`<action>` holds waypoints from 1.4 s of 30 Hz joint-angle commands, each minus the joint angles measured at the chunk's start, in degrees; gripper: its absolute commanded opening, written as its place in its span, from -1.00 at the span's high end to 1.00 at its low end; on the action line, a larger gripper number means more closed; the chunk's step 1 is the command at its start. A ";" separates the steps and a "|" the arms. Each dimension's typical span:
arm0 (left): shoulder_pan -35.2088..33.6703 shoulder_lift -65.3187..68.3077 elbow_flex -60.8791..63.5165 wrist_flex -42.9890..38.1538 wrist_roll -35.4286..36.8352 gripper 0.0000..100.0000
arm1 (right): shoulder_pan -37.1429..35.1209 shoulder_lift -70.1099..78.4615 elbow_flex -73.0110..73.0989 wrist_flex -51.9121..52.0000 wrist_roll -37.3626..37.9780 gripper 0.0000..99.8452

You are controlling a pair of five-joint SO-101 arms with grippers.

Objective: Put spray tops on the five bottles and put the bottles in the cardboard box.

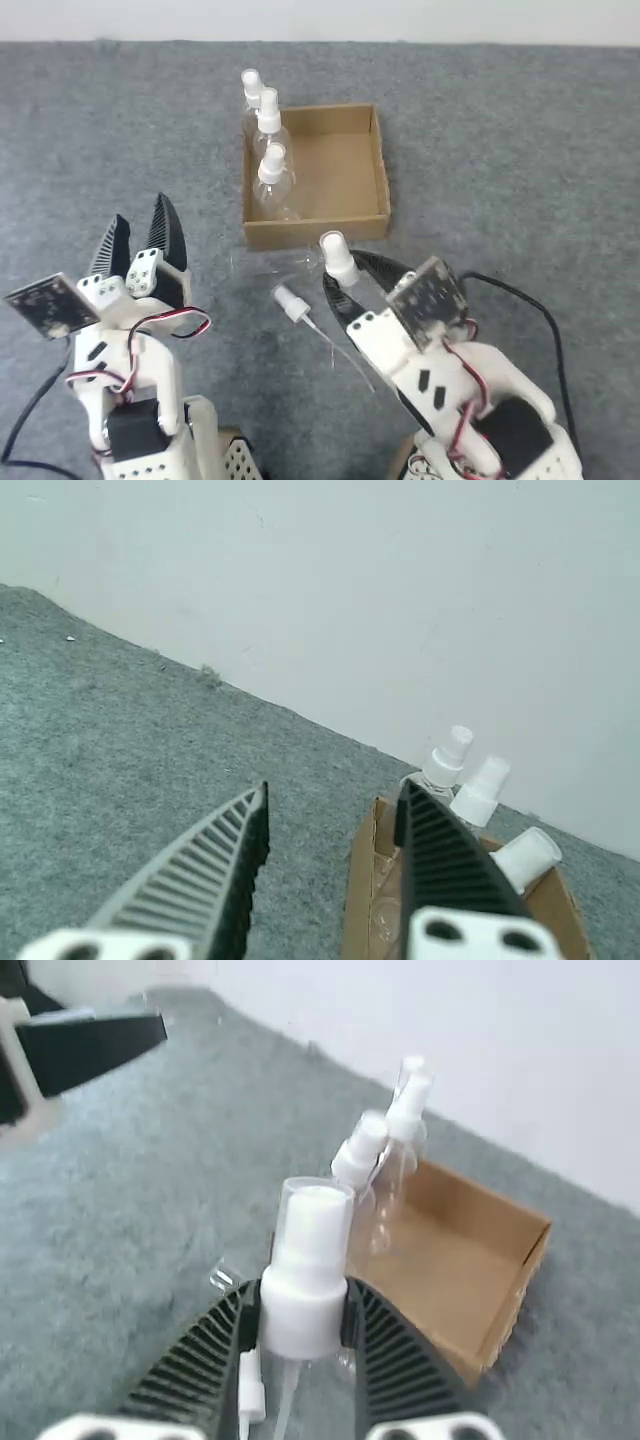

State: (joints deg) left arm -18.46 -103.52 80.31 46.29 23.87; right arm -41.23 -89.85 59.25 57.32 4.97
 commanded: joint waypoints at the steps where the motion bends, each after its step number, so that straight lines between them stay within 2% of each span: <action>1: 0.18 -0.70 -1.27 -1.93 -0.62 0.63 | -0.22 -5.85 0.35 -2.07 -0.09 0.99; 8: 1.93 -0.70 -1.45 -1.67 -0.97 0.63 | 5.85 -13.85 5.19 -6.64 -0.53 0.99; 13: 6.68 -0.44 -1.45 -1.23 -6.51 0.63 | 9.19 -14.20 7.74 -10.33 -0.53 0.99; 20: 10.81 -0.26 -7.43 7.21 -9.58 0.63 | 9.36 -14.20 9.14 -11.91 -0.53 0.99; 29: 13.80 0.70 -10.24 10.37 -13.80 0.70 | 9.36 -14.11 9.14 -11.91 -0.53 0.99; 33: 15.47 10.02 -15.08 12.22 -14.86 0.70 | 9.36 -14.11 9.14 -11.91 -0.53 0.99; 42: 15.56 41.41 -26.95 12.22 -14.68 0.70 | 9.36 -14.11 9.23 -11.91 -0.53 0.99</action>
State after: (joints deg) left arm -3.08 -71.60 59.03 58.24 9.45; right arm -32.53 -103.65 68.92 47.03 4.97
